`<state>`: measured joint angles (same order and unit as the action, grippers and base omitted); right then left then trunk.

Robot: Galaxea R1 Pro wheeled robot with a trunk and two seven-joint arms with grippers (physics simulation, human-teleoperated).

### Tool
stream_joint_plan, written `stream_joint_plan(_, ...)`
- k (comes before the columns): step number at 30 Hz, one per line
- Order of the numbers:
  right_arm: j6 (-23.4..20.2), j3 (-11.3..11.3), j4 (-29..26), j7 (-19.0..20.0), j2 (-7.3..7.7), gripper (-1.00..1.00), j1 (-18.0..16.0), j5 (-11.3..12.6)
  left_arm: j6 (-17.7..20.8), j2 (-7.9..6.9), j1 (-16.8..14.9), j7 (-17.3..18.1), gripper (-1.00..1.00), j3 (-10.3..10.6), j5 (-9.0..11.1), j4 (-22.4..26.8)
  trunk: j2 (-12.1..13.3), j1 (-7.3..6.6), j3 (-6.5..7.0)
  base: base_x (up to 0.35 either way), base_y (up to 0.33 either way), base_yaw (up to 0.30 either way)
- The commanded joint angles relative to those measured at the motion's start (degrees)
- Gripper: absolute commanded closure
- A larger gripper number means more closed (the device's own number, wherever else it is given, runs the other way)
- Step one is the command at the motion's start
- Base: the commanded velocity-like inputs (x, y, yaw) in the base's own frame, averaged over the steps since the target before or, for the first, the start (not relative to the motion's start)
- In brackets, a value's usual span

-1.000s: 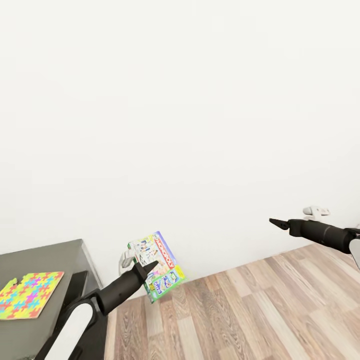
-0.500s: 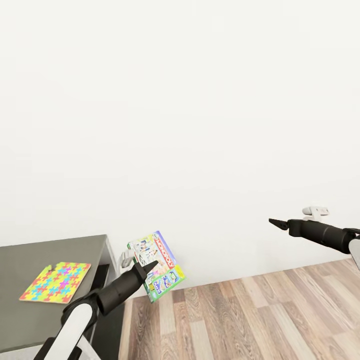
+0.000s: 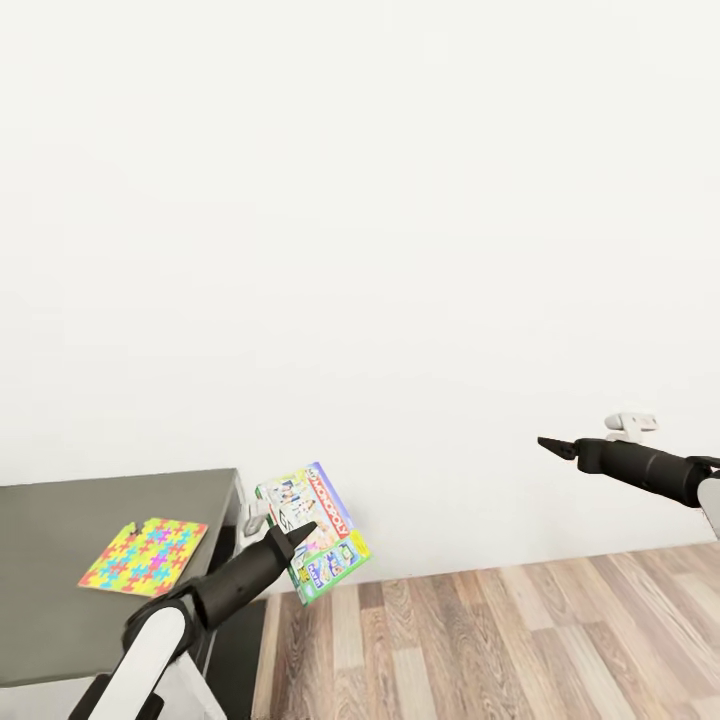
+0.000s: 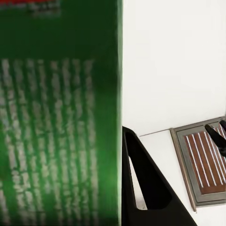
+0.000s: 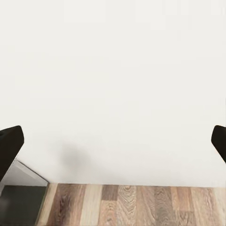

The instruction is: Put all the toys in the child's room - the three board games (two on the bed and one on the table), the two jigsaw puzzles on the table, and the tennis ball on the table - inside the toy box on the table in the child's room.

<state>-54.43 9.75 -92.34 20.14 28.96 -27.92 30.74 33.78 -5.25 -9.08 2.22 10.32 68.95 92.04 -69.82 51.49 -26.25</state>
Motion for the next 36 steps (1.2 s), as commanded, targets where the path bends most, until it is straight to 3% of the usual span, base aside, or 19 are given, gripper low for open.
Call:
stream_joint_plan(1,-0.25,0.1,-0.03,0.52,0.0,-1.0,-0.03,-0.4,0.15,-0.02,-0.06,0.09,1.0,0.03,0.04,-0.01,0.38,-0.23,0.12,0.0,0.0,0.289)
stream_joint_plan(27,-0.33,-0.01,-0.03,0.52,0.05,-1.0,0.0,-0.4,0.15,0.28,-0.13,-0.26,1.0,0.2,0.0,-0.65,10.81,-5.94,4.77,0.0,0.0,0.292)
stream_joint_plan(36,-0.22,0.03,-0.03,0.67,0.06,-1.0,0.06,-0.36,0.15,0.41,-0.14,-0.45,1.0,0.22,-0.04,-0.71,14.42,-7.91,6.35,0.0,0.0,0.071)
